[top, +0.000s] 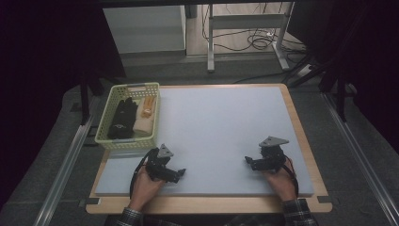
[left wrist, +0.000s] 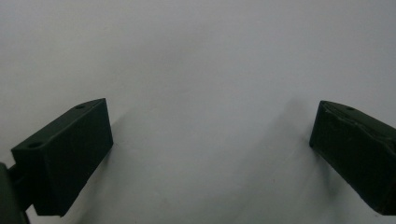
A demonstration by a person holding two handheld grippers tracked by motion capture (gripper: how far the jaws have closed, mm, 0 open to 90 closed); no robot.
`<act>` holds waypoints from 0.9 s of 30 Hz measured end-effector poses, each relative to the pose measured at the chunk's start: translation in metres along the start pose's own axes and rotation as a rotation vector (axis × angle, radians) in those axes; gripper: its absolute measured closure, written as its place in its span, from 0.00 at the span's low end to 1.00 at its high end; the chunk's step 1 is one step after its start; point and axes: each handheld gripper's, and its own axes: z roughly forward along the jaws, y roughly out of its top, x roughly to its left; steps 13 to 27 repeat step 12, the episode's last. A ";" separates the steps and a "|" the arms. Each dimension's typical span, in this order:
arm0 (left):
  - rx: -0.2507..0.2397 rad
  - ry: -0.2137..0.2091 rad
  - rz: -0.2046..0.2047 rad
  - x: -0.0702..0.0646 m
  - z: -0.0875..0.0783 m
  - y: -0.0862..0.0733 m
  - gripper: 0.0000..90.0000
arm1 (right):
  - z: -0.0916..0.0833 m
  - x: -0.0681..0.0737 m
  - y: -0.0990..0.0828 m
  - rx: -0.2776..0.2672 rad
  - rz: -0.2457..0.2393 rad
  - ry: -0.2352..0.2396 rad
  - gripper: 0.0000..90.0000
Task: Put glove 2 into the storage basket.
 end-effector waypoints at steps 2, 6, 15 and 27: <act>0.001 0.002 0.002 0.000 0.000 0.000 0.00 | 0.000 0.000 0.000 0.000 -0.001 0.000 0.15; -0.001 0.004 0.007 0.000 0.000 0.000 0.00 | 0.000 0.000 0.000 0.000 -0.001 0.000 0.15; -0.001 0.004 0.009 0.000 0.000 0.000 0.00 | 0.000 0.000 0.000 0.000 0.000 0.001 0.15; -0.001 0.004 0.009 0.000 0.000 0.000 0.00 | 0.000 0.000 0.000 0.000 0.000 0.001 0.15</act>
